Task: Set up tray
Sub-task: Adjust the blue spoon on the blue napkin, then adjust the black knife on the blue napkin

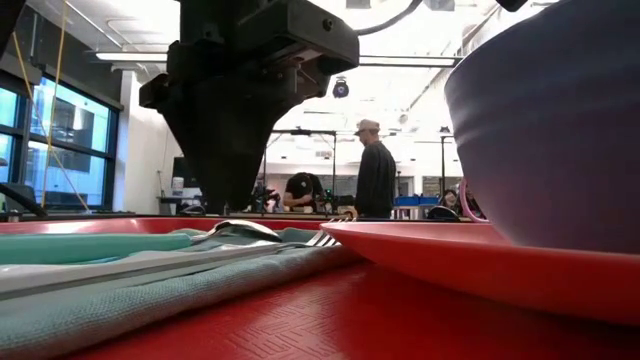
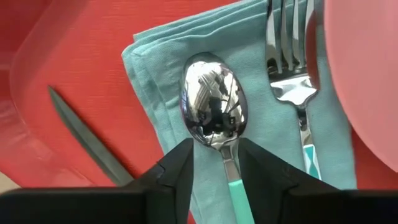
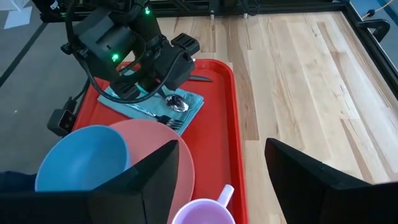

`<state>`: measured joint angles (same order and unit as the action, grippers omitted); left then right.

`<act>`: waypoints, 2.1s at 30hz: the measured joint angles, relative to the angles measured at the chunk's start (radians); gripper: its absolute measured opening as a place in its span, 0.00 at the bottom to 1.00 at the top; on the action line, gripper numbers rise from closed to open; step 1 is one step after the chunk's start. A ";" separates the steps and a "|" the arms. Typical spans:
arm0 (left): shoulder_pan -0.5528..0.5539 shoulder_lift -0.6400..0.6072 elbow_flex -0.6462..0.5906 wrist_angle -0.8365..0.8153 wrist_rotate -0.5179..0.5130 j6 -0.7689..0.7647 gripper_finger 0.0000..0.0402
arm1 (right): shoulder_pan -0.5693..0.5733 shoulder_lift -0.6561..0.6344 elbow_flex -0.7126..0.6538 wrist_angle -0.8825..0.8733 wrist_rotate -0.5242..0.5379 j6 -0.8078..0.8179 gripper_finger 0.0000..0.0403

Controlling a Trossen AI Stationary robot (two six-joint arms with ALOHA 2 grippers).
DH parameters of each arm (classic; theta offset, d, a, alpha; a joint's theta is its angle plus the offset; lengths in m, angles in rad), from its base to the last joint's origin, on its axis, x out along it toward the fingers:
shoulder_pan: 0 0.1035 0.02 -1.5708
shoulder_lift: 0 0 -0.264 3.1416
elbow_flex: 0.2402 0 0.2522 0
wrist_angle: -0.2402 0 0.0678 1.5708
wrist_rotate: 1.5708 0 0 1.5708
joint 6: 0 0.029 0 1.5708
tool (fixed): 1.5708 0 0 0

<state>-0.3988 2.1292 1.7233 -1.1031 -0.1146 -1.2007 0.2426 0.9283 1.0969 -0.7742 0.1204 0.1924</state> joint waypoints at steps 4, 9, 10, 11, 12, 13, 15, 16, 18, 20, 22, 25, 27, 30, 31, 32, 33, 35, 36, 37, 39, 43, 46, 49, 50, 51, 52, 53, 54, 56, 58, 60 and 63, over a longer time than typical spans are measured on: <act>0.000 0.000 0.000 0.002 0.000 0.003 0.42 | 0.000 0.000 0.000 0.000 0.000 0.009 0.54; 0.000 0.030 0.000 0.024 0.010 0.013 0.44 | 0.000 0.000 0.000 0.000 0.000 0.009 0.54; 0.000 0.043 0.000 0.029 0.025 0.013 0.44 | 0.000 0.000 0.000 0.000 0.000 0.009 0.54; 0.000 0.055 0.000 0.047 0.038 0.015 0.45 | 0.000 0.000 0.000 0.000 0.000 0.009 0.54; 0.000 0.062 0.000 0.062 0.052 0.015 0.45 | 0.000 0.000 0.000 0.000 0.000 0.010 0.54; 0.000 0.067 0.000 0.065 0.060 0.011 0.45 | 0.000 0.000 0.000 0.000 0.000 0.012 0.54; 0.000 0.069 0.001 0.063 0.064 -0.011 0.44 | 0.000 0.000 0.001 0.000 0.000 0.015 0.54; 0.000 0.070 0.001 0.061 0.059 -0.018 0.44 | 0.000 0.000 0.001 0.001 0.000 0.015 0.54; 0.000 0.070 0.002 0.054 0.055 -0.023 0.42 | 0.000 0.000 0.001 0.002 0.000 0.014 0.54; 0.002 0.068 0.002 0.039 0.055 -0.023 0.40 | 0.000 0.000 0.001 0.003 0.001 0.013 0.54; 0.002 0.068 0.001 0.039 0.060 -0.018 0.37 | 0.000 0.000 0.001 0.004 0.001 0.013 0.54; 0.002 0.067 0.001 0.038 0.072 -0.018 0.29 | 0.000 0.000 0.001 0.005 0.002 0.013 0.54; 0.001 0.067 0.001 0.040 0.074 -0.017 0.23 | 0.000 0.000 0.001 0.005 0.002 0.013 0.54; 0.001 0.067 0.001 0.048 0.076 -0.014 0.14 | 0.000 0.000 0.001 0.008 0.002 0.013 0.53; 0.002 0.067 0.001 0.048 0.075 -0.011 0.11 | 0.000 0.000 0.001 0.008 0.002 0.013 0.53; 0.002 0.067 0.001 0.052 0.075 -0.011 0.09 | 0.000 0.000 0.001 0.008 0.002 0.013 0.52; 0.002 0.067 0.001 0.055 0.075 -0.011 0.07 | 0.000 0.000 0.001 0.008 0.002 0.012 0.52; 0.001 0.066 0.008 0.048 0.075 -0.011 0.07 | 0.000 0.000 0.001 0.008 0.002 0.012 0.52; 0.002 0.067 0.016 0.036 0.074 -0.008 0.07 | 0.000 0.000 0.001 0.008 0.002 0.010 0.52; 0.002 0.067 0.024 0.022 0.073 -0.007 0.07 | 0.000 0.000 0.001 0.008 0.002 0.009 0.52; 0.007 0.067 0.042 -0.012 0.071 -0.007 0.10 | 0.000 0.000 0.001 0.008 0.003 0.009 0.52; 0.013 0.067 0.069 -0.078 0.072 -0.007 0.24 | 0.000 0.000 0.001 0.008 0.002 0.008 0.52; 0.013 0.067 0.075 -0.089 0.075 -0.006 0.31 | 0.000 0.000 0.001 0.008 0.001 0.008 0.52; 0.013 0.067 0.076 -0.087 0.071 -0.003 0.34 | 0.000 0.000 0.001 0.008 0.000 0.008 0.52; 0.013 0.067 0.076 -0.089 0.071 -0.003 0.34 | 0.000 0.000 0.001 0.008 0.000 0.008 0.52; 0.013 0.067 0.076 -0.094 0.071 -0.004 0.34 | 0.000 0.000 0.001 0.008 -0.001 0.007 0.52; 0.013 0.067 0.076 -0.108 0.071 -0.007 0.33 | 0.000 0.000 0.001 0.008 -0.004 0.008 0.52; 0.013 0.067 0.076 -0.124 0.071 -0.008 0.33 | 0.000 0.000 0.001 0.008 -0.008 0.007 0.52; 0.013 0.067 0.076 -0.139 0.071 -0.008 0.32 | 0.000 0.000 0.001 0.008 -0.009 0.007 0.52; 0.013 0.067 0.076 -0.161 0.071 -0.008 0.30 | 0.000 0.000 0.001 0.008 -0.015 0.006 0.52; 0.013 0.067 0.076 -0.169 0.071 -0.007 0.27 | 0.000 0.000 0.001 0.008 -0.016 0.006 0.52; 0.013 0.067 0.076 -0.164 0.074 -0.004 0.25 | 0.000 0.000 0.001 0.008 -0.016 0.006 0.52; 0.013 0.067 0.076 -0.164 0.074 -0.003 0.22 | 0.000 0.000 0.001 0.008 -0.015 0.006 0.52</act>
<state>-0.3855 2.1960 1.7988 -1.2671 -0.0403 -1.2041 0.2426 0.9283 1.0981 -0.7662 0.1049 0.1980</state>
